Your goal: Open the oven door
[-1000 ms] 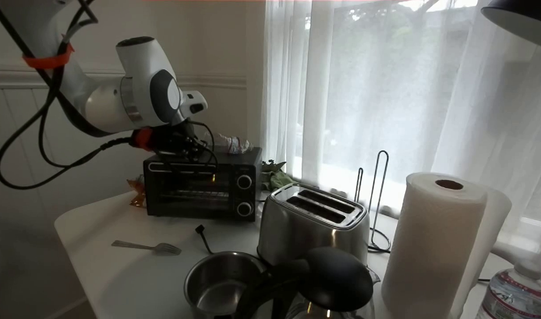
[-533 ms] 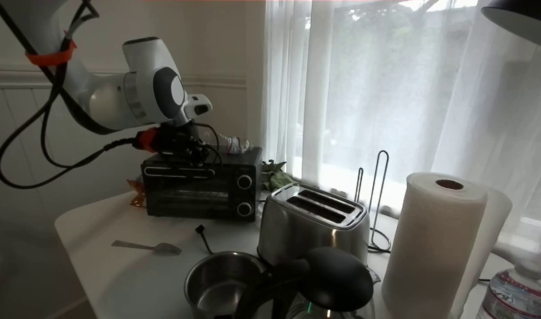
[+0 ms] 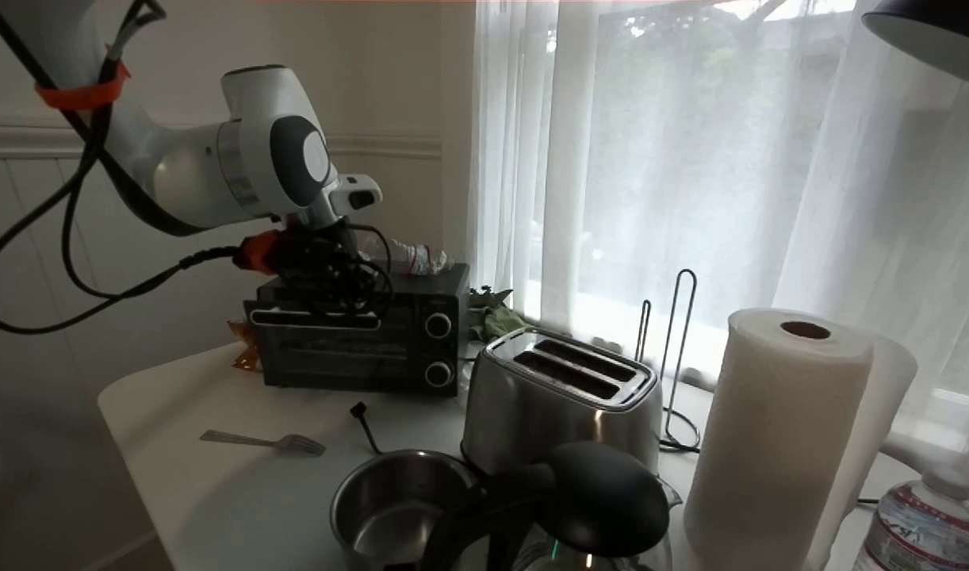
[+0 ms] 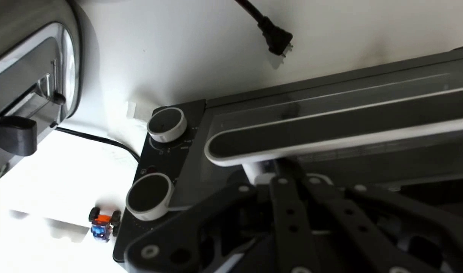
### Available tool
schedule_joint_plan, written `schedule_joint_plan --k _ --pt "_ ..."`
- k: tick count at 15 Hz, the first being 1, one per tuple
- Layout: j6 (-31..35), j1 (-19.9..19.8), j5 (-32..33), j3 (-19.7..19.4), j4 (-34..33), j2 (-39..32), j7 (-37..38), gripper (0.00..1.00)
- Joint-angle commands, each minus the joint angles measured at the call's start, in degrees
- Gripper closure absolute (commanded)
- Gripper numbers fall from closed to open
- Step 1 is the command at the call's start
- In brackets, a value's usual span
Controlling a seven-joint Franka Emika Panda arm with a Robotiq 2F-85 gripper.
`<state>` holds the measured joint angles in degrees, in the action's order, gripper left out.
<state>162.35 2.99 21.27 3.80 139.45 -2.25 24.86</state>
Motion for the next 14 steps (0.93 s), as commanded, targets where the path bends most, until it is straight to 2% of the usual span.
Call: schedule_joint_plan --k 1,14 --pt "-2.8 -0.9 -1.2 -0.9 2.3 2.3 0.7 1.0" --pt "-7.3 -1.5 -8.4 -2.0 5.7 3.4 1.9 1.0"
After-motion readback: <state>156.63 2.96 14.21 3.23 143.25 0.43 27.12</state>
